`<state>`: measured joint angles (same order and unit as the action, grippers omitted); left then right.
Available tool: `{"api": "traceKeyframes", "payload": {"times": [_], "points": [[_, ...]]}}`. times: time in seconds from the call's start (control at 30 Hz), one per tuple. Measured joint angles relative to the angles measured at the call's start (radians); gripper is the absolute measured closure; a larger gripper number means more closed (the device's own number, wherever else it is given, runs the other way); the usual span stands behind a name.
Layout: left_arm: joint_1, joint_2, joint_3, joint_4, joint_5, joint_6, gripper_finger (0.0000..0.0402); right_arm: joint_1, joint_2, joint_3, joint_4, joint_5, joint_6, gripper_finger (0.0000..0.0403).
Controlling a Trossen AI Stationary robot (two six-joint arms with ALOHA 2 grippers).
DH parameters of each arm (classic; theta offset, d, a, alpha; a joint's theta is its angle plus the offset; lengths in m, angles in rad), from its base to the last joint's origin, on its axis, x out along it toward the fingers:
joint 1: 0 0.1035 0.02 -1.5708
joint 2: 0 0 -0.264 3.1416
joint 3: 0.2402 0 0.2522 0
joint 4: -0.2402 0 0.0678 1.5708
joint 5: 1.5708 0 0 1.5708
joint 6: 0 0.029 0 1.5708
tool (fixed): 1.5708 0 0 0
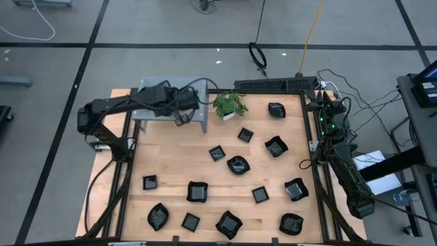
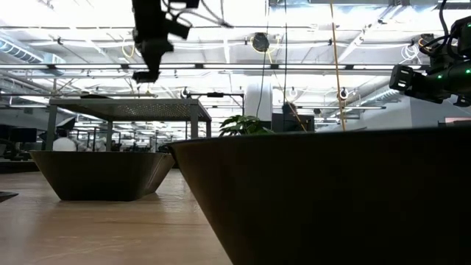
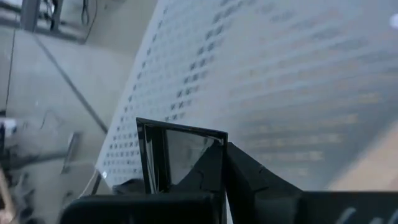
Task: Pick & Place Mini shaped plates
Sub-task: Put the black square plate on the shelf, then put the black distorted square plate on the shelf
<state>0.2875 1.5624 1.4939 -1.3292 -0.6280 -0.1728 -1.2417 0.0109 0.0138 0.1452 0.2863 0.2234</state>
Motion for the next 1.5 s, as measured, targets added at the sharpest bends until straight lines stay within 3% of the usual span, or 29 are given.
{"api": "traceKeyframes", "payload": {"times": [0.17, 0.47, 0.73, 1.13, 1.5], "points": [[0.088, 0.003, -0.087, 0.028, 0.073, 0.033, 0.0383, 0.000, 0.000, 0.000, 0.000, 0.000, 0.000, 0.0303], [0.164, 0.003, -0.157, 0.114, 0.080, 0.087, 0.0394, 0.000, 0.000, 0.000, 0.000, 0.000, 0.000, 0.0303], [0.184, 0.003, -0.157, 0.138, 0.087, 0.085, 0.0321, 0.000, 0.000, 0.000, 0.000, 0.000, 0.000, 0.0303], [0.087, -0.080, -0.043, 0.219, 0.179, 0.093, 0.0190, 0.000, 0.000, 0.000, 0.000, 0.000, 0.000, 0.0303], [-0.114, -0.087, -0.044, 0.330, 0.314, 0.110, 0.0174, 0.000, 0.000, 0.000, 0.000, 0.000, 0.000, 0.0303]]}}
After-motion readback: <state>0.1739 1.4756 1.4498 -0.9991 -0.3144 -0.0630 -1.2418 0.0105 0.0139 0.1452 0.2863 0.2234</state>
